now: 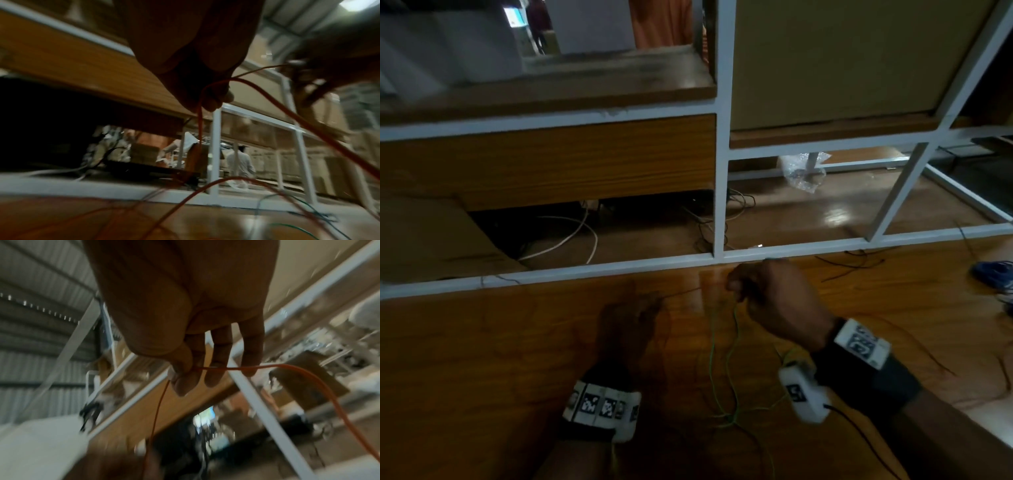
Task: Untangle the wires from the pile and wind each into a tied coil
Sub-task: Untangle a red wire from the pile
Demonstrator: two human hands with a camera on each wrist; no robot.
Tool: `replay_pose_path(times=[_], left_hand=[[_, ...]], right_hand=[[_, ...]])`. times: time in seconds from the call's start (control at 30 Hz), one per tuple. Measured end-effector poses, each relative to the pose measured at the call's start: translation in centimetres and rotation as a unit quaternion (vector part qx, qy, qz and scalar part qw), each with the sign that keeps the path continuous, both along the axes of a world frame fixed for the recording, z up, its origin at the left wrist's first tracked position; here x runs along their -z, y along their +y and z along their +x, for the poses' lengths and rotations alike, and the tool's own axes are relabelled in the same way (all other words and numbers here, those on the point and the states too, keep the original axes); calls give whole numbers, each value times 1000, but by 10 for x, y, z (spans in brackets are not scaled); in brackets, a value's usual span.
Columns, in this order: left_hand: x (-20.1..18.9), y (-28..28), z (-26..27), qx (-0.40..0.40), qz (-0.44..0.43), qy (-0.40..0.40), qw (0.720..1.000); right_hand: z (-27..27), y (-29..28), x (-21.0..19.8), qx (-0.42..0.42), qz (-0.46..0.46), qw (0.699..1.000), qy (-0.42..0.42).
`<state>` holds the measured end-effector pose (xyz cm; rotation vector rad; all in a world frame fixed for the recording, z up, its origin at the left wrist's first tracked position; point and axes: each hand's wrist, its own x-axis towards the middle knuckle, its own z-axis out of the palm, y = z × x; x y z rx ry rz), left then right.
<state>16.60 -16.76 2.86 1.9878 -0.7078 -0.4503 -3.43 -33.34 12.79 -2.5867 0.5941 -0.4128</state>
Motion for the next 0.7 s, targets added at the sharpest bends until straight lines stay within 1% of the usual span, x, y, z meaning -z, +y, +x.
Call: replay_pose_path(times=[0.07, 0.13, 0.17, 0.23, 0.27, 0.3, 0.33, 0.37, 0.4, 0.43, 0.47, 0.5, 0.57, 0.6, 0.63, 0.7], left_hand=[[5, 13, 18, -29, 58, -64, 996], [1, 23, 29, -27, 126, -180, 975], [2, 28, 35, -22, 133, -228, 964], [6, 36, 40, -24, 124, -272, 954], [7, 38, 44, -27, 112, -301, 947], [10, 39, 45, -30, 103, -326, 939], [11, 39, 43, -19, 103, -354, 929], [9, 39, 39, 3, 99, -398, 912], [7, 37, 35, 37, 97, -444, 890], [5, 33, 29, 72, 94, -478, 870], [3, 28, 21, 95, 84, -494, 860], [-1, 20, 11, 115, 67, -505, 853], [-6, 2, -11, 150, 39, -510, 846], [-8, -5, -19, 167, 34, -509, 844], [-9, -11, -25, 177, 33, -515, 838], [-9, -17, -25, 175, 42, -522, 834]], right_hand=[[-16, -13, -11, 24, 8, 998, -55], [-32, -25, -18, 49, 21, 994, -96], [-40, -31, -20, 63, 26, 991, -114], [-54, -43, -20, 99, 28, 986, -133], [-59, -47, -17, 113, 24, 985, -125], [-63, -51, -12, 121, 22, 988, -97], [-65, -53, -6, 128, 22, 991, -45], [-66, -53, 1, 141, 9, 989, 36], [-64, -51, 9, 153, -24, 980, 127], [-62, -45, 16, 155, -58, 962, 218], [-58, -36, 18, 150, -76, 951, 259], [-50, -23, 16, 132, -89, 952, 262], [-29, 4, 11, 53, -106, 971, 205], [-17, 16, 11, 16, -109, 977, 185], [-5, 24, 15, -6, -109, 977, 180], [12, 34, 24, -4, -110, 978, 180]])
